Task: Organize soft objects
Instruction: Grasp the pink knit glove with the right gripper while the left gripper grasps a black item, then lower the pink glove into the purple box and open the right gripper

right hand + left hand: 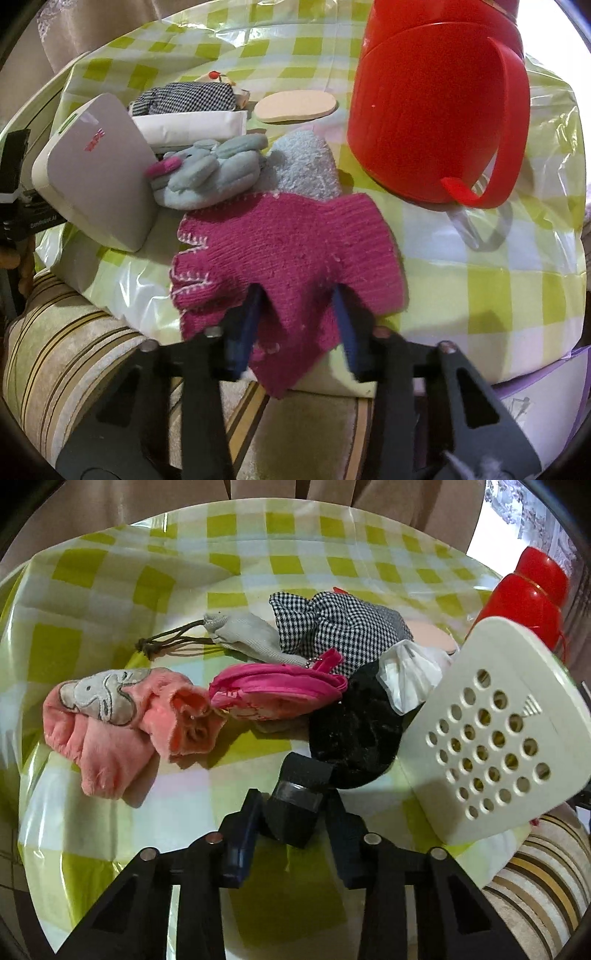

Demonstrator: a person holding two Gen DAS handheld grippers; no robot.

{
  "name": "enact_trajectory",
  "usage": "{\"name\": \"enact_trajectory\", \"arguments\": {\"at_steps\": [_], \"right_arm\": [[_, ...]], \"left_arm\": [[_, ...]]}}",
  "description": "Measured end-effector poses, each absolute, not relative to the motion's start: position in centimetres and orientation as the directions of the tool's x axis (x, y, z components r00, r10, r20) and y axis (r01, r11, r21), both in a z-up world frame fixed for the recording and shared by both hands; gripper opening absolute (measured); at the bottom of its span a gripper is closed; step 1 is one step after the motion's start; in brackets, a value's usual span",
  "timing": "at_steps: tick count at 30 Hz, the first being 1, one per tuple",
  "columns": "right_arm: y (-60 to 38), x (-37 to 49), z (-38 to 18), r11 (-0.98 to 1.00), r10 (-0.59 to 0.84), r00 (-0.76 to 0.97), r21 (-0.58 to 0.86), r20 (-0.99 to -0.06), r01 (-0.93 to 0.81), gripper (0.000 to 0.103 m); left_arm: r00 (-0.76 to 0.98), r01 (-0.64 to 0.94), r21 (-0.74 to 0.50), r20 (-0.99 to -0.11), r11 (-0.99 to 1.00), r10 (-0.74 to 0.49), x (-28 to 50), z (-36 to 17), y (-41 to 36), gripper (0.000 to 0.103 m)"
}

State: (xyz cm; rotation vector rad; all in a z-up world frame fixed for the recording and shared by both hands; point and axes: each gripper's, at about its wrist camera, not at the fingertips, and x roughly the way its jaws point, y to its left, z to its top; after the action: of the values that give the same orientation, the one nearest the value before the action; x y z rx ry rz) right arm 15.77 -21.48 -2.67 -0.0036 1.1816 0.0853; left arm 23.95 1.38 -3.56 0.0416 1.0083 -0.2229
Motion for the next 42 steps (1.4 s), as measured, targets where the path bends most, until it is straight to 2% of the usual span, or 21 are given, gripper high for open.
{"name": "enact_trajectory", "arguments": {"at_steps": [4, 9, 23, 42], "right_arm": [[-21.0, 15.3, -2.6, 0.995, 0.076, 0.374, 0.044, -0.924, -0.093, 0.017], [-21.5, 14.7, -2.1, 0.994, 0.098, 0.386, 0.073, -0.917, -0.081, 0.012], [-22.9, 11.4, 0.6, 0.993, 0.121, 0.449, 0.115, -0.885, -0.04, 0.011], [-26.3, 5.6, 4.2, 0.987, 0.115, 0.539, 0.159, -0.834, 0.035, 0.01]], "left_arm": [[0.525, 0.206, -0.075, -0.833, 0.976, -0.175, 23.3, -3.3, 1.4, 0.035], [0.552, 0.201, -0.089, -0.812, 0.975, -0.188, 21.9, -2.3, 1.5, 0.035], [0.616, 0.123, -0.187, -0.756, 0.975, -0.223, 17.5, 0.5, 2.0, 0.035], [0.68, 0.119, -0.317, -0.665, 0.941, -0.31, 11.2, 3.8, -1.6, 0.035]]}}
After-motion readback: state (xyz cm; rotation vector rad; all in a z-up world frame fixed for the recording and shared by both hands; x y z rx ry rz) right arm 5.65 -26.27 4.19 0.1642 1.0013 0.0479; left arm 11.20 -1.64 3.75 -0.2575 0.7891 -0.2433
